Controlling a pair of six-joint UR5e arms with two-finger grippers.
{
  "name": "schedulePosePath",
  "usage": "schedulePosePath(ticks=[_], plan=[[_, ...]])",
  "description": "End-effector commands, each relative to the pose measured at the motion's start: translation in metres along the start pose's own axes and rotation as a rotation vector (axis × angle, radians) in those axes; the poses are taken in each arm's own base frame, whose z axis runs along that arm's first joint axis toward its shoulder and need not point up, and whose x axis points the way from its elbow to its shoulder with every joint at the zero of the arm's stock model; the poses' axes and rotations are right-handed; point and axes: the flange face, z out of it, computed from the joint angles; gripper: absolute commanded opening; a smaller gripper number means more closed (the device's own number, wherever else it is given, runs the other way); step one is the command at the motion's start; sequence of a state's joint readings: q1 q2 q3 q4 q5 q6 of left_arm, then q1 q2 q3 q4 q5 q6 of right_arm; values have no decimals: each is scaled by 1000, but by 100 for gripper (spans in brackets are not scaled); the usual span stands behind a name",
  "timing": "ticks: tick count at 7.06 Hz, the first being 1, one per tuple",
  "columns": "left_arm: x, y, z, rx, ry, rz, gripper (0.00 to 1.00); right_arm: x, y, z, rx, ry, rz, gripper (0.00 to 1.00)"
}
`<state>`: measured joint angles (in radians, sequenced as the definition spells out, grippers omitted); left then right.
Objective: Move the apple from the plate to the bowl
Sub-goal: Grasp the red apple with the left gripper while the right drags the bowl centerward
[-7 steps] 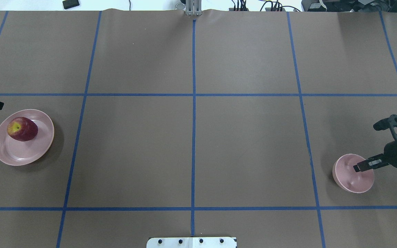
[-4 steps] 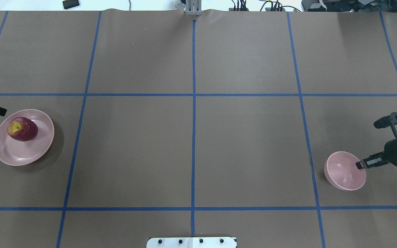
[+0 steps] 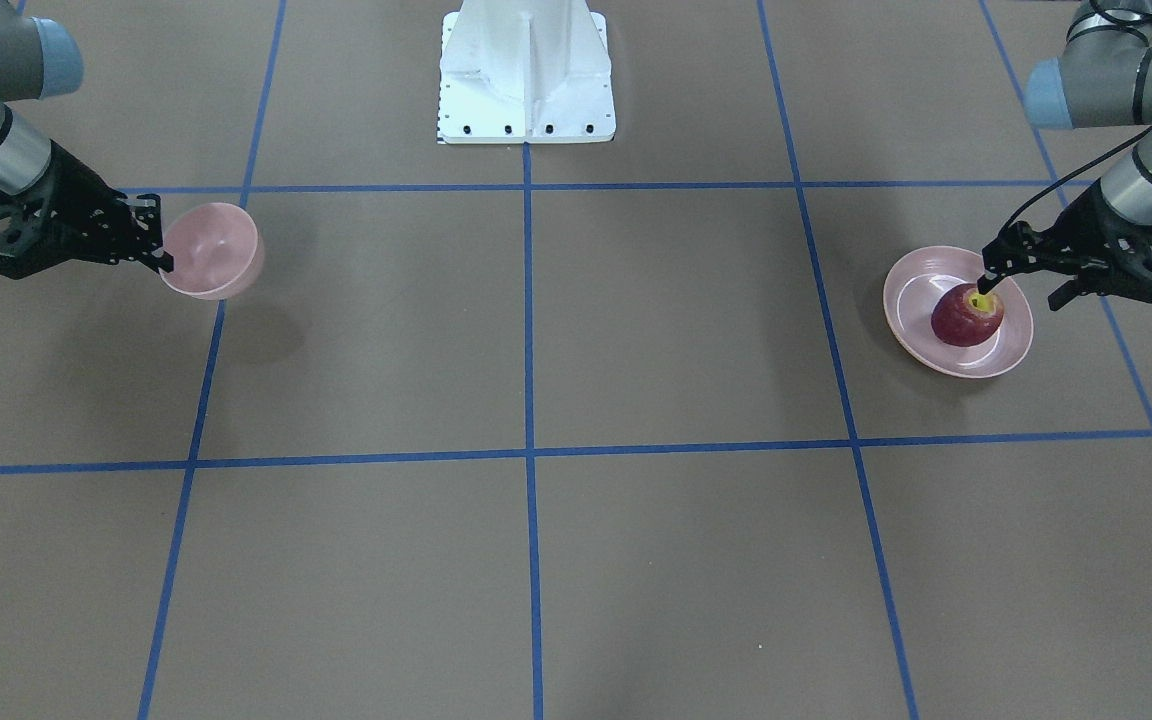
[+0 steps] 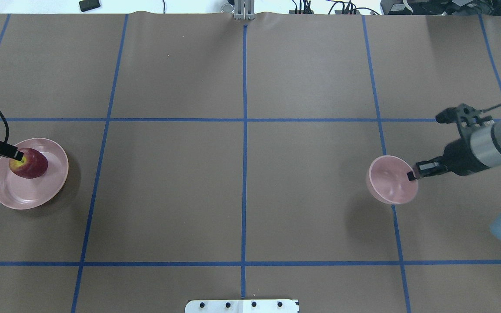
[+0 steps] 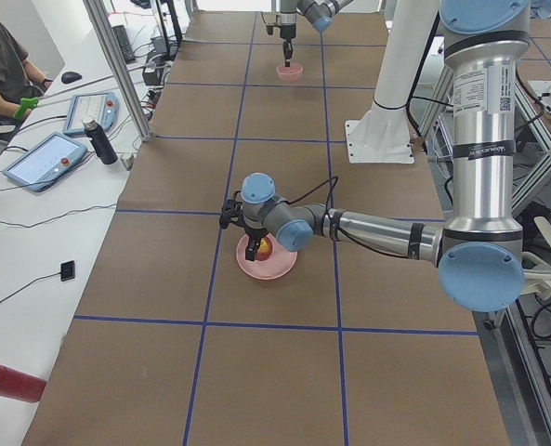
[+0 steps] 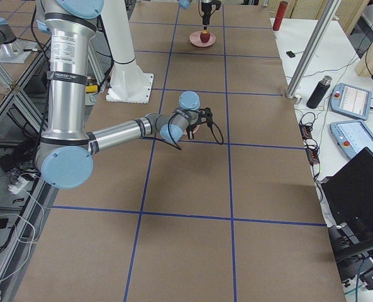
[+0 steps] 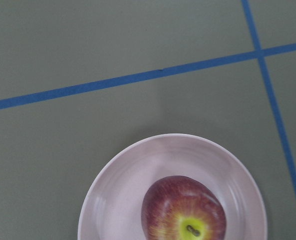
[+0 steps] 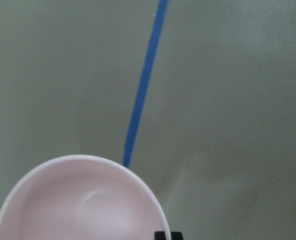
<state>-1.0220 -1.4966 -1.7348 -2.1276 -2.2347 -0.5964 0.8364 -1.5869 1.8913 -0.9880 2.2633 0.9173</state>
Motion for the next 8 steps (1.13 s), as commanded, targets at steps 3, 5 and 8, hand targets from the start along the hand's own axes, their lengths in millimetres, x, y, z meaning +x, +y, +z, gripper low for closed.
schedulePosePath(ticks=[3,5,8], plan=[[18,3,23,-29,-13,-3,98,-204,-107,-17,4,13,161,0],[26,0,41,-34,-37,-17,98,-240,-126,18,12,47,178,0],[30,3,56,-44,-60,-22,68,-294,-157,67,19,88,211,0]])
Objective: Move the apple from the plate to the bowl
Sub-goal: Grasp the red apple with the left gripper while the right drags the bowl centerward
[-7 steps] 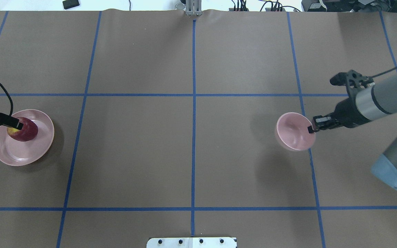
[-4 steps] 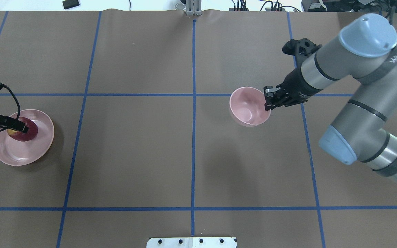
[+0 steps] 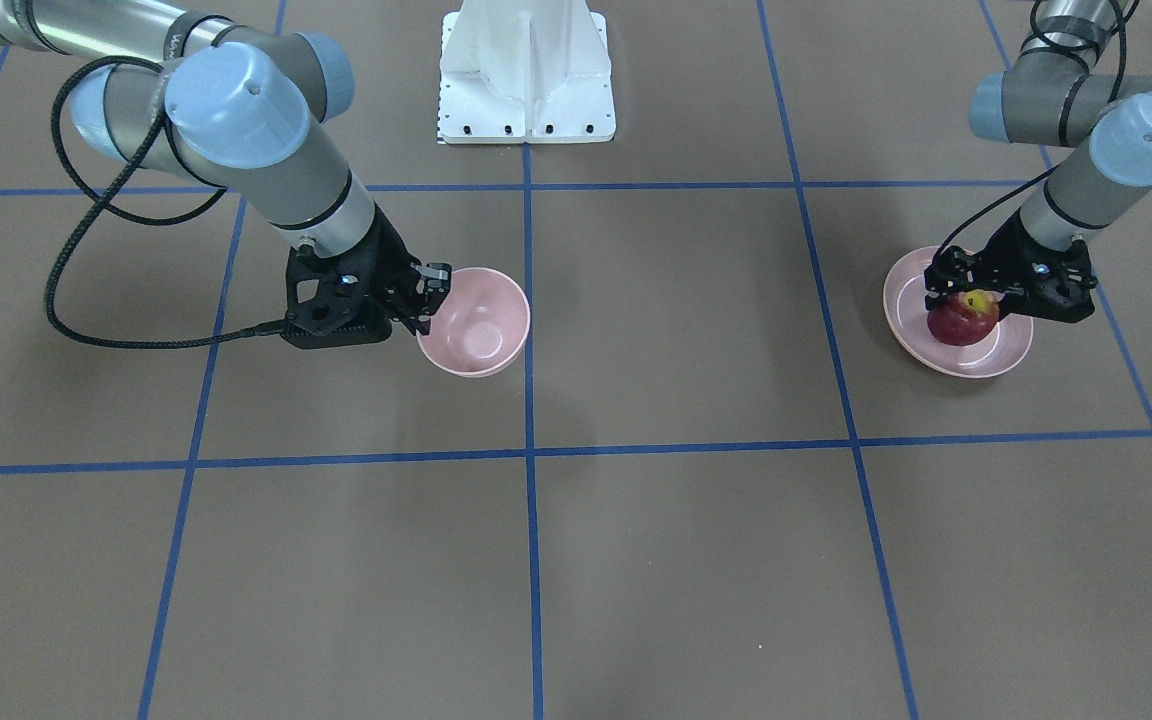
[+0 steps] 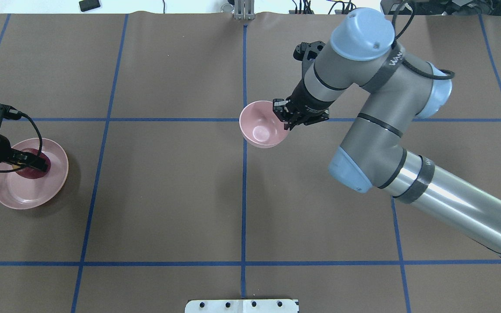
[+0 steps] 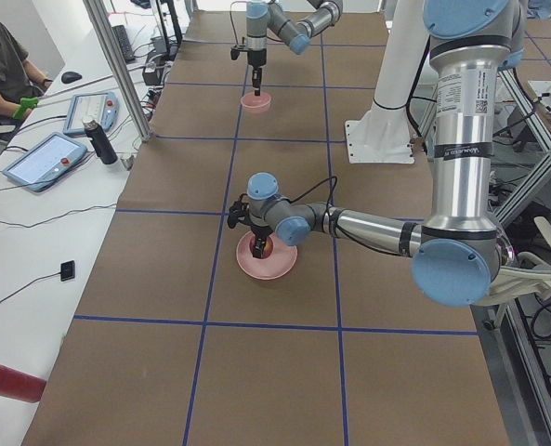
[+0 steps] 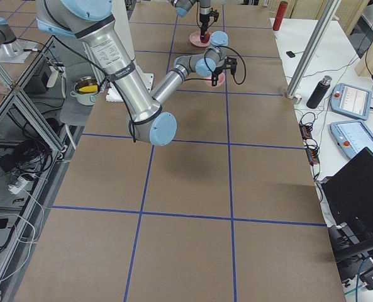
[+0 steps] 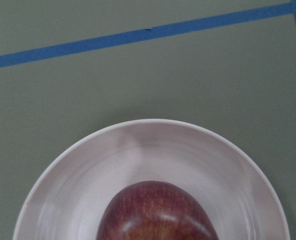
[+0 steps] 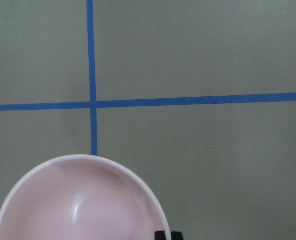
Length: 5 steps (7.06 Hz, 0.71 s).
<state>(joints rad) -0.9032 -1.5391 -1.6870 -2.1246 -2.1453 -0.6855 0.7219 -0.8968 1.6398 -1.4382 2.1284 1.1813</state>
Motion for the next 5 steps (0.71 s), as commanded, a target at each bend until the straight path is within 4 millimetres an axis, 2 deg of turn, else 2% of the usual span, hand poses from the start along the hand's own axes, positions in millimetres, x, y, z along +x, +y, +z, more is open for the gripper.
schedulePosePath(ticks=[1,2,3,4,5], plan=[[1,-3,5,-5,-6,-11,20,-31,-2,30,14,37,-6,0],[19,-15,-2,-10,9,-20,0,-38,-1,45,8,48,-10,0],[64,-48,-20,-39,30,-37,0,-47,-2,71,35,55,-3,0],[120,-82,-52,-58,11,-100,0,-46,6,87,29,56,-5,0],[171,-114,-78,-33,37,-158,0,-47,10,90,26,55,-8,0]])
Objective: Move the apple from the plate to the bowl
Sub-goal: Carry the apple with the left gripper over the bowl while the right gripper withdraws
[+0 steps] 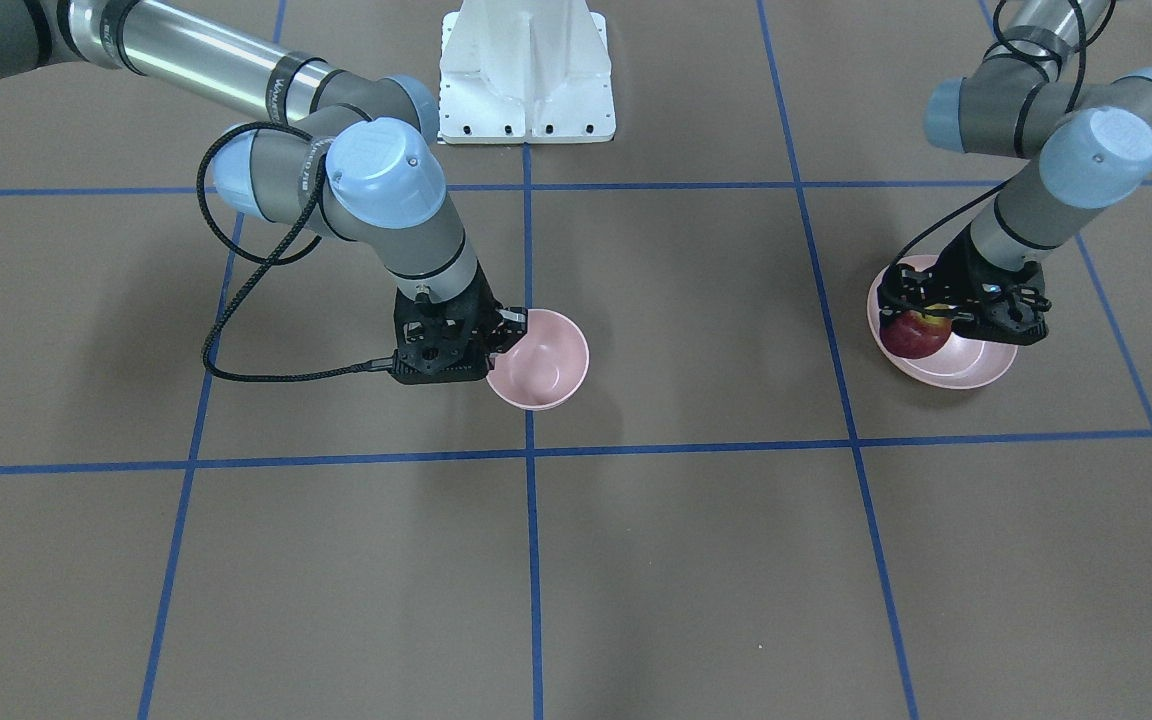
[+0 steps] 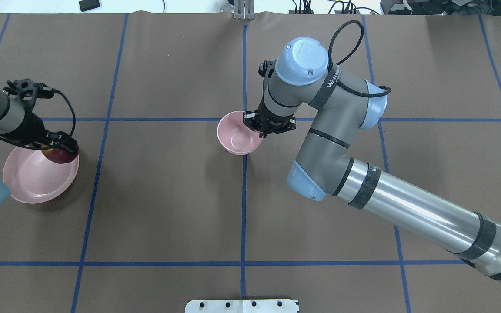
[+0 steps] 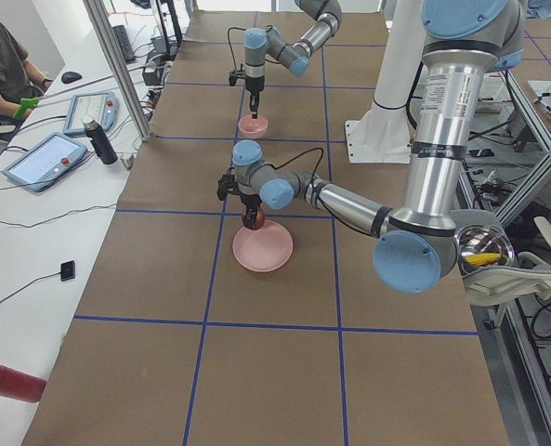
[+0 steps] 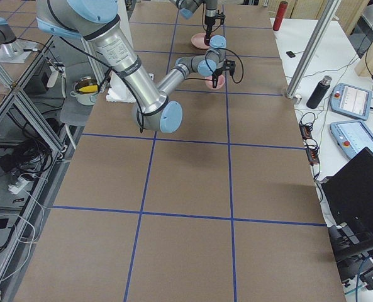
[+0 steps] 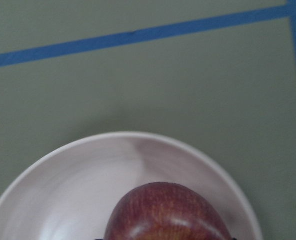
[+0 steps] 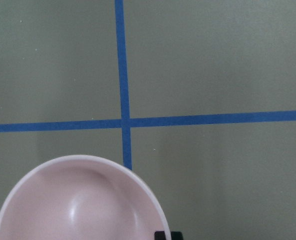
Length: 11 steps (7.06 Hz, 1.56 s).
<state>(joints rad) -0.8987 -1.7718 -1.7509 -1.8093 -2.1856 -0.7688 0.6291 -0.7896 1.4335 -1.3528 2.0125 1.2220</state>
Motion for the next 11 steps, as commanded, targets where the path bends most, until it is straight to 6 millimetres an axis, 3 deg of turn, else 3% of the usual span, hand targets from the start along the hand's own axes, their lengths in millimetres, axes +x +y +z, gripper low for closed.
schedulePosePath(ticks=[1,2,3,5,6,7,8,9,10,11], plan=[[141,-33,-26,-9,62,-118,0,0,9,15,-8,6,-1,0],[183,-43,-25,1,75,-136,0,3,10,18,-12,11,-10,0],[204,-50,-24,14,76,-146,0,8,12,18,-13,9,-15,99],[234,-58,-35,24,102,-152,0,32,28,-1,-11,-24,-28,100],[276,-65,-31,9,116,-180,0,56,25,-30,-22,-57,-14,100],[324,-76,-28,30,109,-208,0,119,24,-71,-29,-84,18,100],[356,-62,-13,28,101,-192,0,174,12,-96,-23,-77,59,100],[365,-63,-12,26,102,-194,0,217,14,-94,-21,-41,72,100],[384,-64,2,24,84,-187,0,248,23,-95,-25,-19,72,100],[394,-60,7,26,80,-179,0,259,25,-92,-30,-6,33,100]])
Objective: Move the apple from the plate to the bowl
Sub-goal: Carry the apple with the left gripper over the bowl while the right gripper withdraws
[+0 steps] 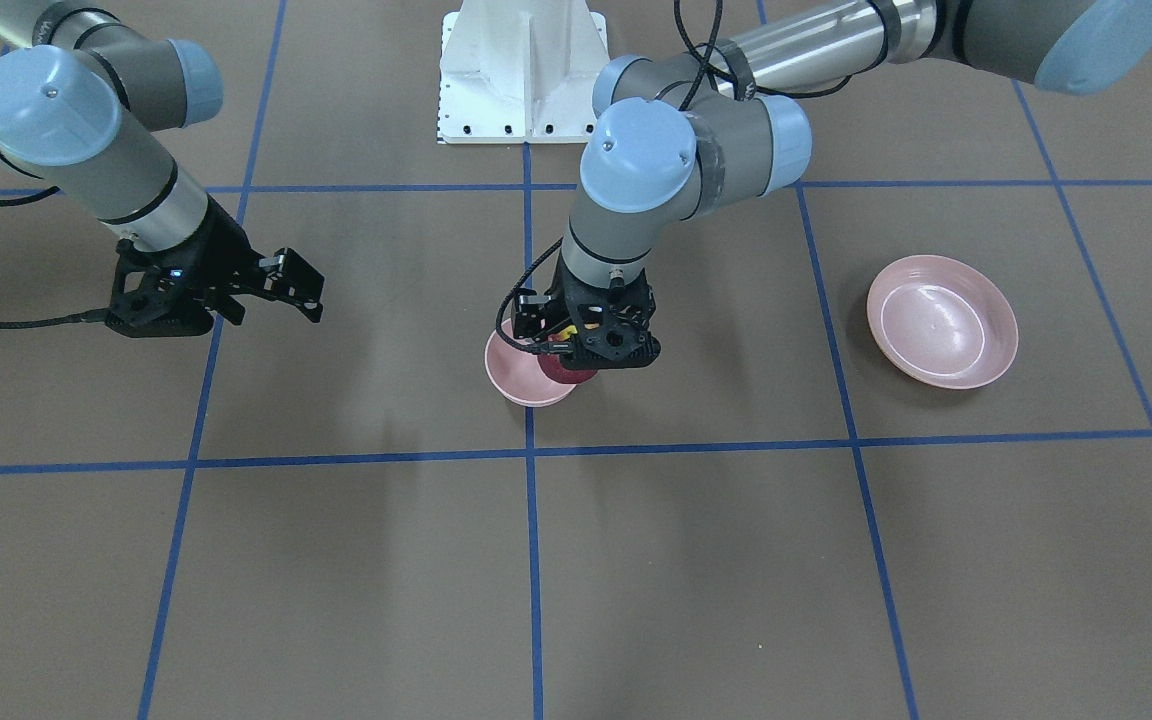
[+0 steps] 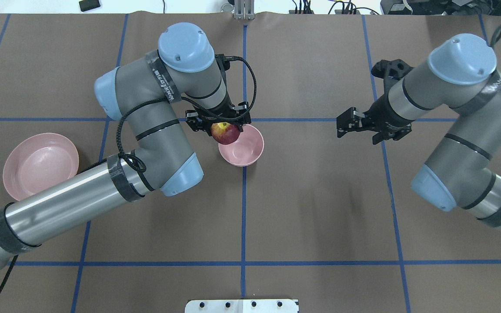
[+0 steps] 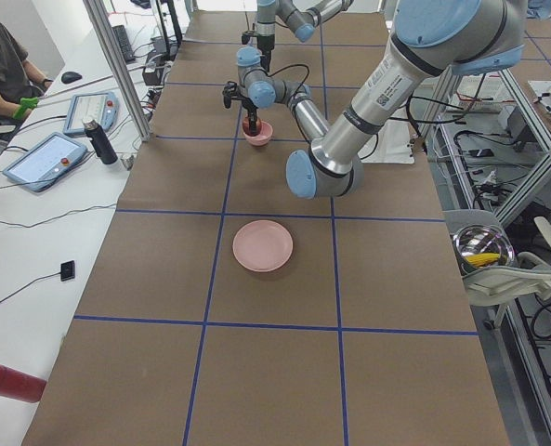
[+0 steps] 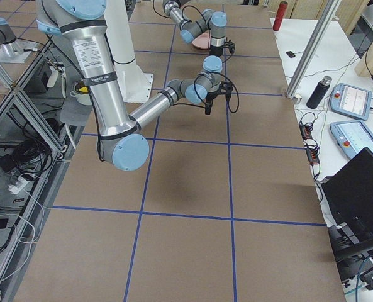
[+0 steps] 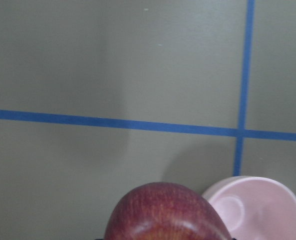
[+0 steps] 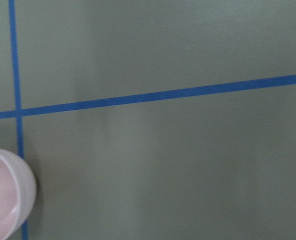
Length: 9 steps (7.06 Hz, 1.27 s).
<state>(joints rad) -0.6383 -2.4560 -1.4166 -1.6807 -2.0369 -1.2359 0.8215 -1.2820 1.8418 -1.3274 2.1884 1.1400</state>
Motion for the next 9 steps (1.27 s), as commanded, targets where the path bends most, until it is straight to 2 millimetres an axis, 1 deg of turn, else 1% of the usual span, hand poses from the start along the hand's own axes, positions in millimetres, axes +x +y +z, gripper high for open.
schedulePosePath(ticks=[1,2,3,4,5,6,7,9], plan=[[15,4,15,15,-11,11,0,32,4,2,-10,29,-22,100],[20,17,34,37,-26,31,0,37,3,1,-10,32,-34,100],[21,22,44,54,-34,41,6,48,4,2,-15,42,-50,100],[20,23,49,49,-41,40,22,53,2,1,-12,45,-53,100],[22,27,52,44,-41,44,41,53,2,2,-13,47,-53,100],[23,27,51,45,-40,48,77,53,2,2,-13,47,-53,100],[22,27,50,45,-38,50,97,52,2,2,-13,46,-54,100],[23,27,47,48,-32,50,98,51,2,3,-11,47,-55,100]])
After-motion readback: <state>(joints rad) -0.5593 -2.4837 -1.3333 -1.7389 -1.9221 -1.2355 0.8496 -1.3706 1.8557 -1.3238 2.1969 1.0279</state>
